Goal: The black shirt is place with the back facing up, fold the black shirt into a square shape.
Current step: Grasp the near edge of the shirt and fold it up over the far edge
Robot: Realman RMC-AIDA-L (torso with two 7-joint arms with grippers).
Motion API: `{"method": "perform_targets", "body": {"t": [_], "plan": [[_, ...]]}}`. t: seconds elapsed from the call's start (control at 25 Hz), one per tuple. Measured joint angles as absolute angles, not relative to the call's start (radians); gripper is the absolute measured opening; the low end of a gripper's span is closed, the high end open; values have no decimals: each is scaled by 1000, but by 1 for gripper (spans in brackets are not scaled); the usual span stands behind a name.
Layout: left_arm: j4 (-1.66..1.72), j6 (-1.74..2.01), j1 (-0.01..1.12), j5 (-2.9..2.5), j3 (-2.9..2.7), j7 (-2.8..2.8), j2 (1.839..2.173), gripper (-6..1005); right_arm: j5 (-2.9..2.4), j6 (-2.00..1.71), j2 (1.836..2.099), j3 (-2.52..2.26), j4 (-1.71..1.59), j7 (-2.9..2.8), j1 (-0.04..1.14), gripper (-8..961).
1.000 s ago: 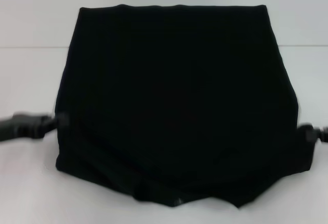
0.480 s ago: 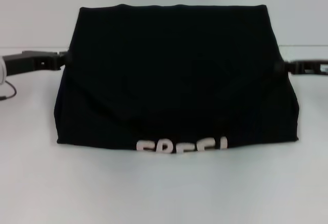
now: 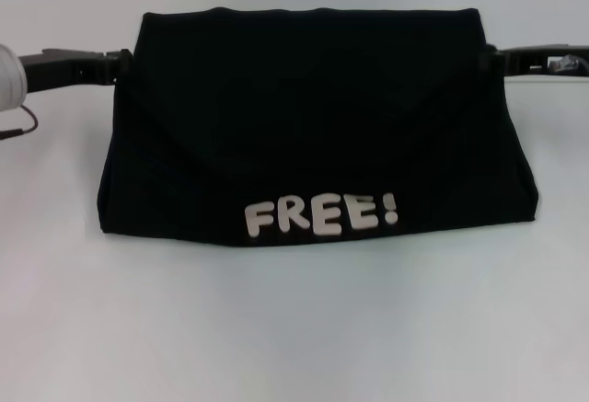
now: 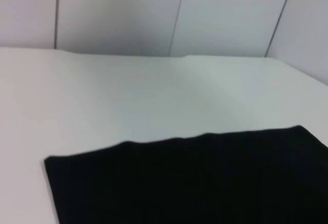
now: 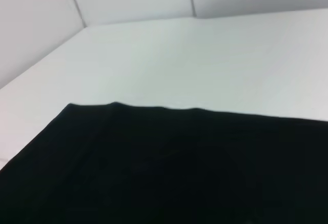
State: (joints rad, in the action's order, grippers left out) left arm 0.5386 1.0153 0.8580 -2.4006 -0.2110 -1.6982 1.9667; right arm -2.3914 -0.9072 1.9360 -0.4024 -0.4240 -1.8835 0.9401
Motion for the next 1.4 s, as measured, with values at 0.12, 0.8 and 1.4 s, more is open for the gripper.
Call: {"method": "perform_targets", "body": {"t": [0.12,0.8,1.4], "plan": [[537,1008,868,-2401,-219,-1698,1967,86,-2385,-901,1935,-407,-441,-1900,942,62],[436,796,868,-2400,-297,-1701,2007,126,-2354,-768,1951,-480,-349,-1935,934,62],[447,733,868,-2400,-366,-1709,2044,162,-2353,-756,1974,-492,-366,-1968,906,128]]}}
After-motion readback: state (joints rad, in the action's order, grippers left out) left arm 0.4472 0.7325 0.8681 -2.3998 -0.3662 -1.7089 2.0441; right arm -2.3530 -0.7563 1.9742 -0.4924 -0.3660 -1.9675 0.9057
